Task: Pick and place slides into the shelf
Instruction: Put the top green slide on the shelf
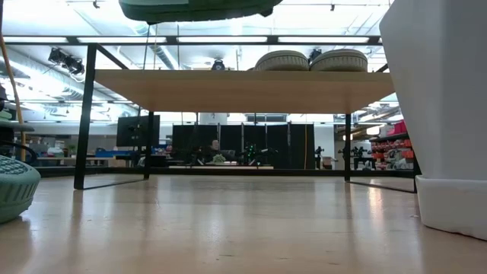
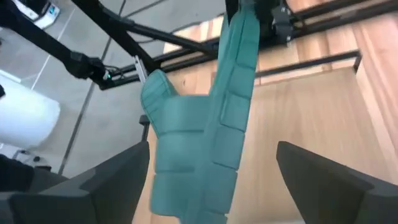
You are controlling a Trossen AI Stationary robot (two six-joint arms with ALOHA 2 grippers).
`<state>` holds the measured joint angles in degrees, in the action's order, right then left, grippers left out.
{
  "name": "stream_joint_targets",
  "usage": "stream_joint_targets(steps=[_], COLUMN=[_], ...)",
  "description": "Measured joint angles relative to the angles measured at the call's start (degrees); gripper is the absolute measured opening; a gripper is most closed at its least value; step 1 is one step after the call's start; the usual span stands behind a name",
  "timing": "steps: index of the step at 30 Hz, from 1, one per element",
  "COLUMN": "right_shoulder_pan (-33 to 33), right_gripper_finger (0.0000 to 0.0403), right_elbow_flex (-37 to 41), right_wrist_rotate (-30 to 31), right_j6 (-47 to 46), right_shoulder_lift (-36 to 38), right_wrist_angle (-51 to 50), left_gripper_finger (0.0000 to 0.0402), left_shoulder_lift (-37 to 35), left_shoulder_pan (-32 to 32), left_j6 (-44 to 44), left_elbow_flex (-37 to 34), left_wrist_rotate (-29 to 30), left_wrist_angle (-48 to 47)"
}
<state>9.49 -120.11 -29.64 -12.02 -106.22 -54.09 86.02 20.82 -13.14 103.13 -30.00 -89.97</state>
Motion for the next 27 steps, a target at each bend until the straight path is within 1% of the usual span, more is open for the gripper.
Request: stream_joint_targets(steps=[8, 11, 13, 15, 20, 21, 25, 27], right_shoulder_pan=[-0.9, -0.9, -0.9, -0.9, -0.8, -0.8, -0.8, -0.2], right_gripper_finger=[0.0346, 0.0326, 0.0297, 0.0254, 0.0111, 0.0097, 0.0097, 0.0097], right_elbow_flex=[0.0, 0.0, 0.0, 0.0, 0.1, 0.1, 0.1, 0.1], right_wrist_rotate=[0.2, -0.5, -1.6, -1.7, -1.1, -1.0, 1.1, 1.8], right_j6=[-1.5, -2.1, -2.6, -2.7, -2.7, -2.4, -1.5, -1.4], right_shoulder_lift=[-4.0, -4.7, -4.7, -4.7, -4.7, -4.7, -4.7, -4.6], right_wrist_angle=[1.3, 2.0, 2.4, 2.9, 3.4, 3.5, 3.3, 3.3], left_gripper_finger=[0.0069, 0.0069, 0.0069, 0.0069, 0.0069, 0.0069, 0.0069, 0.0083], left_shoulder_lift=[0.0, 0.0, 0.0, 0.0, 0.0, -0.1, -0.2, -0.6], left_shoulder_pan=[0.0, 0.0, 0.0, 0.0, 0.0, 0.0, -0.1, 0.0], left_j6=[0.1, 0.1, 0.1, 0.1, -0.2, -0.6, 0.1, 0.3], left_elbow_flex=[0.0, 0.0, 0.0, 0.0, 0.0, 0.0, 0.0, 0.0], left_wrist_rotate=[0.6, 0.8, 0.9, 0.7, 0.3, 0.8, 5.0, 6.6], left_wrist_angle=[-0.1, 0.0, 0.3, 0.2, 0.3, 0.3, 0.7, 1.0])
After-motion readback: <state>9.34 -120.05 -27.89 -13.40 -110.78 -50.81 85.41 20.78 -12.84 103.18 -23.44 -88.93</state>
